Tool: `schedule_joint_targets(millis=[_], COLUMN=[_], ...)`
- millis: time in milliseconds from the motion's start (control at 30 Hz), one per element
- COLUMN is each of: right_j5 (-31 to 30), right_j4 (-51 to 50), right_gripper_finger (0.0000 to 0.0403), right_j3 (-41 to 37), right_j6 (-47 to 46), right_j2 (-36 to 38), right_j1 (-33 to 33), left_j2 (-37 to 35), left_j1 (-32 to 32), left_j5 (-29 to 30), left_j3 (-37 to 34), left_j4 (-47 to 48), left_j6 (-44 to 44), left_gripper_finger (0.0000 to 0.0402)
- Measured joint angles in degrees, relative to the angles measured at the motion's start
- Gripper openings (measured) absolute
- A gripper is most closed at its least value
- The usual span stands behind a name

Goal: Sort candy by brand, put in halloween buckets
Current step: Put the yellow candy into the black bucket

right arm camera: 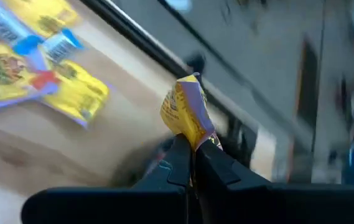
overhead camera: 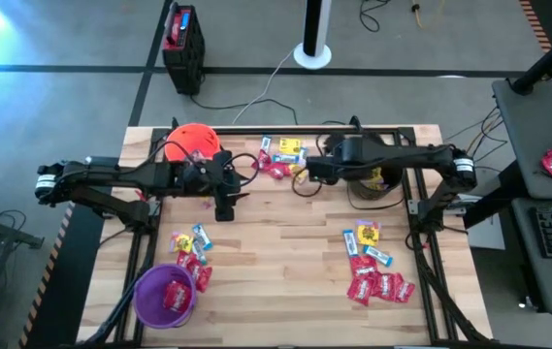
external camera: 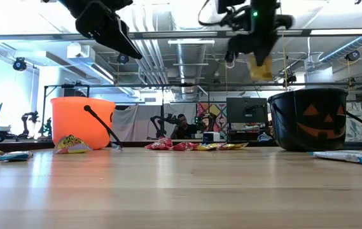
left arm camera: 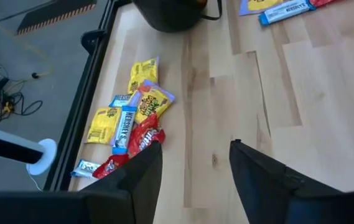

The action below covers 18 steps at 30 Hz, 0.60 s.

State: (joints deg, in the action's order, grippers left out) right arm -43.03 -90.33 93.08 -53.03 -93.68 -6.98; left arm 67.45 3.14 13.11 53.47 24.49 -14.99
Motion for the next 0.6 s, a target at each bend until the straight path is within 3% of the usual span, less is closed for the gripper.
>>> schedule_joint_targets(millis=[133,300,600], right_j5=[7.1,6.9,8.1], right_j4=[4.5,0.5,0.4], right_gripper_finger=[0.0009,0.0009,0.0009], right_j3=[-3.1,-5.4,-13.7], right_j6=[-1.0,-6.4,-4.8], right_j2=[2.2,2.2,6.7], right_j1=[0.4,0.2,-3.1], left_j2=[0.0,0.0,0.0], left_j1=[0.0,0.0,0.9], left_j5=[0.0,0.0,0.0], left_j3=[0.0,0.0,0.0], left_j4=[-0.3,-0.4,-0.8], left_j6=[-0.7,-0.7,-6.5], left_gripper_finger=[0.0169,0.0169,0.0168])
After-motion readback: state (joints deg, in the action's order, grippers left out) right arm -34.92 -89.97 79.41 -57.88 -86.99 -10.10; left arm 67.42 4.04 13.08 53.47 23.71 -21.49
